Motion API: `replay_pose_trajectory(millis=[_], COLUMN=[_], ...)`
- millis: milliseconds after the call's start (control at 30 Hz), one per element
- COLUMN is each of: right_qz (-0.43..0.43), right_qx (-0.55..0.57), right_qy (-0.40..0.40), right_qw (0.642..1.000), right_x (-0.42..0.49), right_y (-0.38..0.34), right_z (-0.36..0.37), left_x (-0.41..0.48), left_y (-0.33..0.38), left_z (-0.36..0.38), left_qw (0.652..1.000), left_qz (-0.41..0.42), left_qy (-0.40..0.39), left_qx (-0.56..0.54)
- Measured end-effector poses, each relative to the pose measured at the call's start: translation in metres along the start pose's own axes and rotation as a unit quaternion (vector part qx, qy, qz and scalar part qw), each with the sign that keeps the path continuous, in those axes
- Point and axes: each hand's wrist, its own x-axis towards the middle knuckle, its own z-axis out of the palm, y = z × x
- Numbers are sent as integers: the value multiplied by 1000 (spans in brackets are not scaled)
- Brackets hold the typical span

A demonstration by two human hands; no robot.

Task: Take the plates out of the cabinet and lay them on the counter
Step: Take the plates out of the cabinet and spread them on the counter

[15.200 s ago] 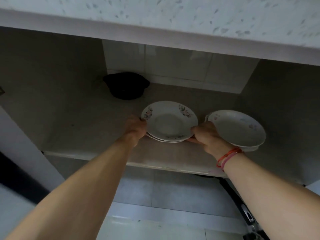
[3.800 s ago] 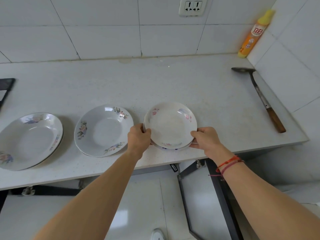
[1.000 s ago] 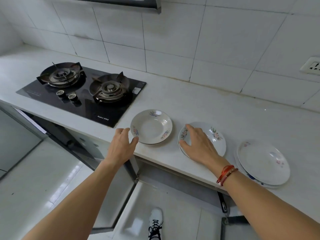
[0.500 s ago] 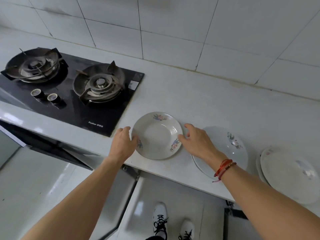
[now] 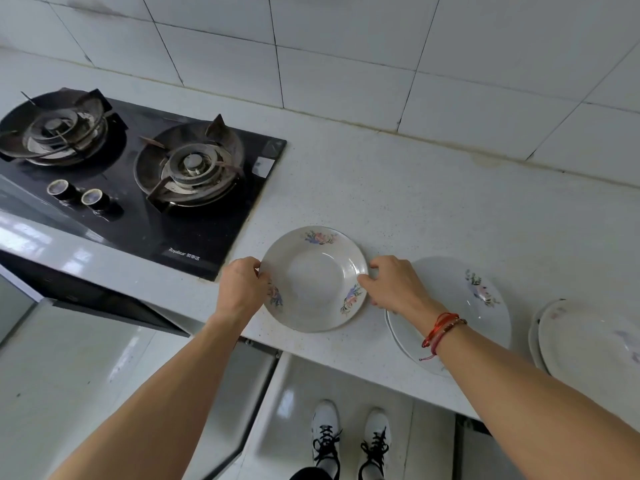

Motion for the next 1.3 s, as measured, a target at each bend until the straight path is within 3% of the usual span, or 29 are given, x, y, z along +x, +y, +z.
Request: replay_pose_trajectory(millis=[633, 1033, 1300], right_qz=[9, 21, 31], right_qx=[29, 123, 116], right_qy=[49, 85, 83], right_qw=[998, 989, 989], right_x=[16, 92, 144], right_y=[-2, -20, -12], right_z=[-13, -72, -72], left_x=[9, 107, 159], left_y=[27, 86, 98], left_z=[-8, -14, 10], left_qw=[997, 996, 997], left_qz=[-24, -7, 5], left_qy=[46, 47, 31], left_qx=[-49, -76, -72])
